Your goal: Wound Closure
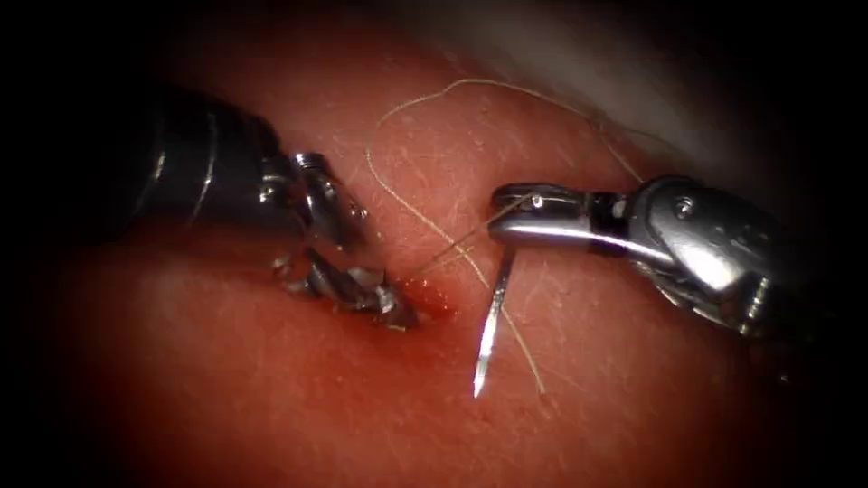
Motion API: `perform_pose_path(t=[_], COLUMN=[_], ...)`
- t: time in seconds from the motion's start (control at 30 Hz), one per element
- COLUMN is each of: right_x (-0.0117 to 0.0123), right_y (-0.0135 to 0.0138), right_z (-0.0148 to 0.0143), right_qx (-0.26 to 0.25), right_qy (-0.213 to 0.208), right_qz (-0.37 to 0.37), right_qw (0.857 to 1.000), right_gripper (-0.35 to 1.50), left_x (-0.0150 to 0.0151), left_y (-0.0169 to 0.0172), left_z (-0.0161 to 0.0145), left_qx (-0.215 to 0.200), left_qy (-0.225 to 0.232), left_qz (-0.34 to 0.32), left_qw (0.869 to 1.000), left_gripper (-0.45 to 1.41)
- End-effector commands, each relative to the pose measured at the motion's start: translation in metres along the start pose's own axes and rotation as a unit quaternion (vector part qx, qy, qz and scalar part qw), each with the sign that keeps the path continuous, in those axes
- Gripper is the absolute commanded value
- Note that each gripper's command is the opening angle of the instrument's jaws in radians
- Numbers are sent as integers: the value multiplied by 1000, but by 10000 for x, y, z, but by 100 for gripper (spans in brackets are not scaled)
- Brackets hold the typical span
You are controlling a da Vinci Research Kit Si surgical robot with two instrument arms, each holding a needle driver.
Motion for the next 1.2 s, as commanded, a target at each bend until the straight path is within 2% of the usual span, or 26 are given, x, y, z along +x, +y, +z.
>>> perform_pose_path(t=[0.03, 0.17, 0.3, 0.43, 0.9, 1.2], right_x=[-1, 2, 11, 3, -25, -30], right_y=[4, 6, 11, 7, -1, -4], right_z=[8, 16, 24, 37, 44, 55], right_qx=[-1, -9, -23, -31, -35, -40], right_qy=[0, 2, 9, 3, -9, -10], right_qz=[-16, -62, -105, -134, -149, -154], right_qw=[1000, 998, 994, 990, 988, 987], right_gripper=[-35, -35, -35, -35, -35, -35], left_x=[5, 7, -4, -10, -1, -1], left_y=[-1, 0, 3, 6, 10, 15], left_z=[7, 8, 7, 7, -3, -6], left_qx=[-3, -11, -15, -17, -14, -13], left_qy=[-3, -13, -21, -24, -16, -6], left_qz=[-2, -3, -1, 1, 8, 11], left_qw=[1000, 1000, 1000, 1000, 1000, 1000], left_gripper=[-35, -35, -35, -35, -35, -35])
